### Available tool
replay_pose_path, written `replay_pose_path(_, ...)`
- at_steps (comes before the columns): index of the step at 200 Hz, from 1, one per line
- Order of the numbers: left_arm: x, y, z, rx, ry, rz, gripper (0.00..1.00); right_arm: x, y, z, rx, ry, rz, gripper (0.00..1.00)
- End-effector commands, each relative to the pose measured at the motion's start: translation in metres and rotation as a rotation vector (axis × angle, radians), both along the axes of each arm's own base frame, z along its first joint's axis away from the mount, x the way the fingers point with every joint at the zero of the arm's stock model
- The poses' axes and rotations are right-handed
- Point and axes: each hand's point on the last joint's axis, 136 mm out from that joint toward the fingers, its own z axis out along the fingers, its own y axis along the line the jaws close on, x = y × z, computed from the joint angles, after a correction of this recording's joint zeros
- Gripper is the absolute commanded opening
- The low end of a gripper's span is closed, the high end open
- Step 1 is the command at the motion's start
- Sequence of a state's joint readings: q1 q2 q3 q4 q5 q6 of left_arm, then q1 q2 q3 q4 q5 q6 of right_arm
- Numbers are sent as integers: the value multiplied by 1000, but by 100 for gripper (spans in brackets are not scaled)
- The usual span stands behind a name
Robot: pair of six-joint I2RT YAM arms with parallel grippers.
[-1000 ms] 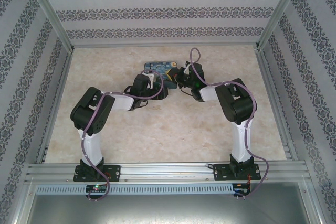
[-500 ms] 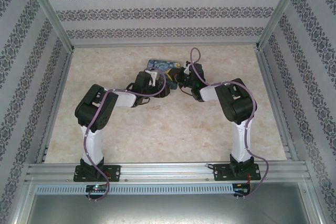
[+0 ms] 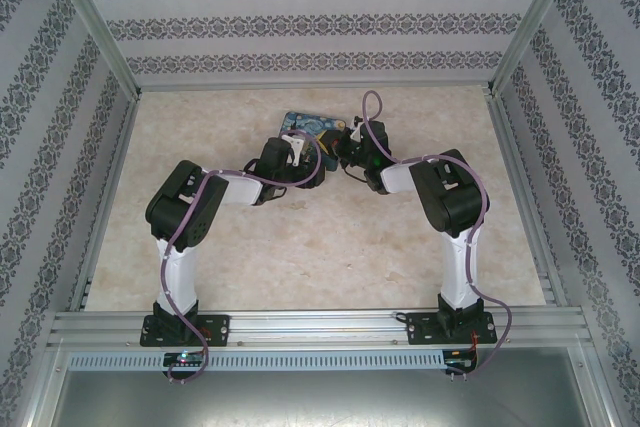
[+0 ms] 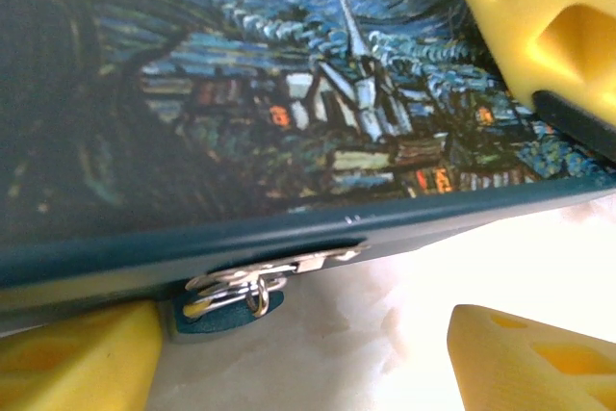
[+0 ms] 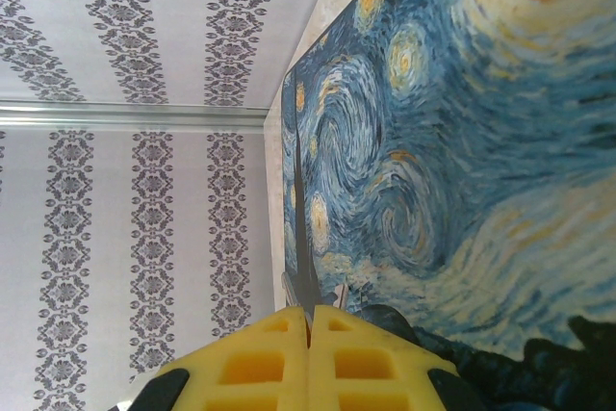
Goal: Unlock a padlock with a key
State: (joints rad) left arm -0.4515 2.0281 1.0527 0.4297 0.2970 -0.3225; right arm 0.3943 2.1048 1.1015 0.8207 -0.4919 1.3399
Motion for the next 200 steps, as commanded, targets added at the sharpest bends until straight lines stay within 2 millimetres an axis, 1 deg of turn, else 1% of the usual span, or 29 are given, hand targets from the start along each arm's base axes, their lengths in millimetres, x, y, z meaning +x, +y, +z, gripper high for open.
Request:
replay_pose_path(1, -9, -8, -22, -33, 77, -23, 78, -5, -5, -25, -21, 48, 3, 0)
replay_pose_path(20, -11, -15, -11, -127, 89, -17, 78, -5, -6, -26, -22, 49, 3, 0)
replay_pose_path(49, -10, -21, 3, -240, 96, 0, 77, -5, -6, -26, -22, 51, 3, 0)
replay_pose_path(92, -11, -27, 13, -327, 115, 3, 76, -5, -5, -25, -22, 50, 3, 0)
replay_pose_path(126, -14, -26, 18, -397, 129, 27, 76, -5, -5, -26, -21, 50, 3, 0)
replay_pose_path(169, -13, -18, 26, -501, 135, 83, 75, -5, -5, -26, -21, 51, 5, 0)
replay_pose_path(200, -13, -15, 27, -541, 148, 111, 74, -5, -5, -27, -19, 52, 4, 0)
